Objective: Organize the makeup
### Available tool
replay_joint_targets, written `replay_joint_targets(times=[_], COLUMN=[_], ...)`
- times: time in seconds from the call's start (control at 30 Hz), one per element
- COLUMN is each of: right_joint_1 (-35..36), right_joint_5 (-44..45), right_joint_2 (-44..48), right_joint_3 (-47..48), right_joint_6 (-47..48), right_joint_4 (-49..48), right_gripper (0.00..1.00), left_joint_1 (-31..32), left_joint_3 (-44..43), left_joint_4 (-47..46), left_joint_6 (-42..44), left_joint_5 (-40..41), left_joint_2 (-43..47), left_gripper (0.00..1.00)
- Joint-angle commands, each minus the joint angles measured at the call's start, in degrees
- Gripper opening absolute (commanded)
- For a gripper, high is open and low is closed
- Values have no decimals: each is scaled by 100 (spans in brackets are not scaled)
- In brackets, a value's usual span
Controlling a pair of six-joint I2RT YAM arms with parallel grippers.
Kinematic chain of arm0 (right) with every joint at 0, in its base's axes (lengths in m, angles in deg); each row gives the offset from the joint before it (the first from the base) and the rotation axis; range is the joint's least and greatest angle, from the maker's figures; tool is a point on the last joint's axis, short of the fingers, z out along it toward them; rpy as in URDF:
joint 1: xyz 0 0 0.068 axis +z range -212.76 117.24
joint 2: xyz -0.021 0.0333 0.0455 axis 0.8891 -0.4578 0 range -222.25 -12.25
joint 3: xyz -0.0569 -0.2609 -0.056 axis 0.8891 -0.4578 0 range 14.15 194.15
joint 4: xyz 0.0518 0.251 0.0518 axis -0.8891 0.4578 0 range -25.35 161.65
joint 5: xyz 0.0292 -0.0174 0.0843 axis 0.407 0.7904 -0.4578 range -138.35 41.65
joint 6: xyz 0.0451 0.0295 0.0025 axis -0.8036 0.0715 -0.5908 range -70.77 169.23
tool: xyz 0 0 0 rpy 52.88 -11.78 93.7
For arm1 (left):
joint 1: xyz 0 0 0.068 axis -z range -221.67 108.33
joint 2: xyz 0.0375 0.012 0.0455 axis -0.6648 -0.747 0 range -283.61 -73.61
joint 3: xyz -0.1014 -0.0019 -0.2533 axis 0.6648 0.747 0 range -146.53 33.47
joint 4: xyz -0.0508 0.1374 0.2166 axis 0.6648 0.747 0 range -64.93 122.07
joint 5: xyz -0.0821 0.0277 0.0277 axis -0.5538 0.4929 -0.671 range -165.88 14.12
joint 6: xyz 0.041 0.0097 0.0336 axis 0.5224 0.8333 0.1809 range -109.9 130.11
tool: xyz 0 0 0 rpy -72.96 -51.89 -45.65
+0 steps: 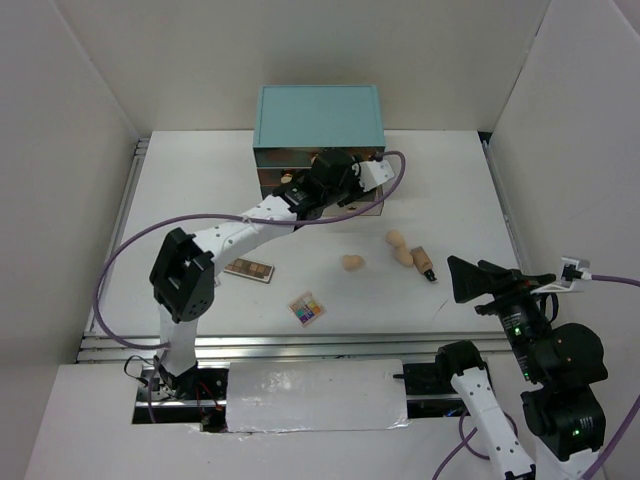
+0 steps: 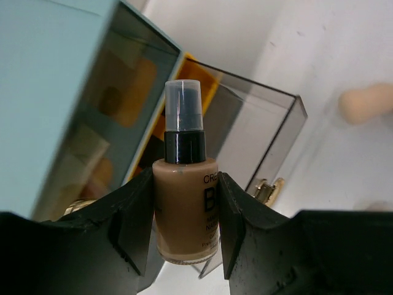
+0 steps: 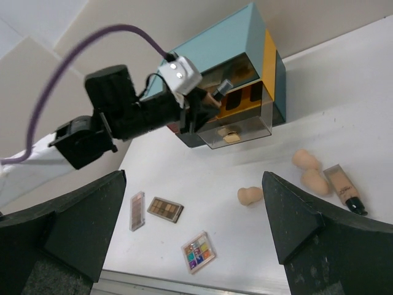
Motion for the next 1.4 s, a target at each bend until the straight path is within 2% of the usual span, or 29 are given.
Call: replay_joint_targets(times=[0.0, 0.13, 0.2, 0.23, 0.27, 0.3, 0.5, 0.6, 0.7, 0.73, 0.77, 0.83, 0.87, 0.93, 0.97, 1.1, 1.13, 1.23, 1.37], right_joint_1=[-17, -17, -8, -17, -17, -8, -8, -17, -8, -34, -43, -61, -130, -315, -551, -957, -1001, -1316, -1502], right_joint_5=[105, -9, -36, -53, -71, -88, 25, 412, 851, 922, 1027, 1238, 1543, 1704, 1626, 1116, 1116, 582, 62], right_joint_2=[41, -3, 6, 6, -12, -38, -240, -757, -1776, -2065, -2599, -2954, -3147, -3516, -3693, -4912, -5090, -5662, -6399], right_joint_3=[23, -39, -162, -214, -311, -364, -935, -1514, -1937, -1955, -1851, -1780, -1849, -1745, -1675, -1113, -1042, -839, -576], right_joint_6=[199, 173, 112, 102, 94, 67, -143, -354, -468, -486, -408, -294, -189, -135, -91, 137, 216, 671, 814], right_joint_4=[-357, -428, -515, -542, -568, -586, -919, -1253, -1535, -1570, -1570, -1710, -2016, -2106, -2115, -1870, -1774, -1790, -1632], right_gripper=[100, 100, 100, 100, 100, 100, 100, 100, 100, 100, 100, 100, 100, 100, 100, 100, 100, 100, 94], left_joint_1=[-79, -228, -263, -272, -281, -281, -281, -246, -141, -106, -105, -105, -105, -35, -18, 79, 88, 97, 79], left_joint_3=[-202, -438, -518, -545, -528, -458, -623, -720, -808, -913, -1045, -1231, -1117, -232, 476, 1861, 2185, 2565, 2926], left_joint_4=[-353, -328, -302, -328, -415, -442, -557, -565, -426, -129, 735, 1689, 2068, 2667, 2826, 3694, 3828, 4311, 4743], left_joint_6=[453, 348, 286, 268, 233, 181, -214, -732, -1723, -2092, -3036, -3955, -4690, -5448, -5645, -6401, -6437, -6403, -6227], left_joint_5=[-582, -617, -679, -679, -661, -661, -696, -661, 232, 931, 1251, 1832, 2070, 2177, 2299, 2476, 2459, 2310, 2704], left_joint_2=[-159, -450, -529, -530, -521, -442, 110, 620, 1279, 1429, 1683, 2009, 2489, 3088, 3735, 5312, 5863, 6709, 7248], left_gripper=[7, 18, 40, 69, 79, 99, 99, 99, 99, 99, 99, 99, 99, 99, 99, 100, 99, 99, 99])
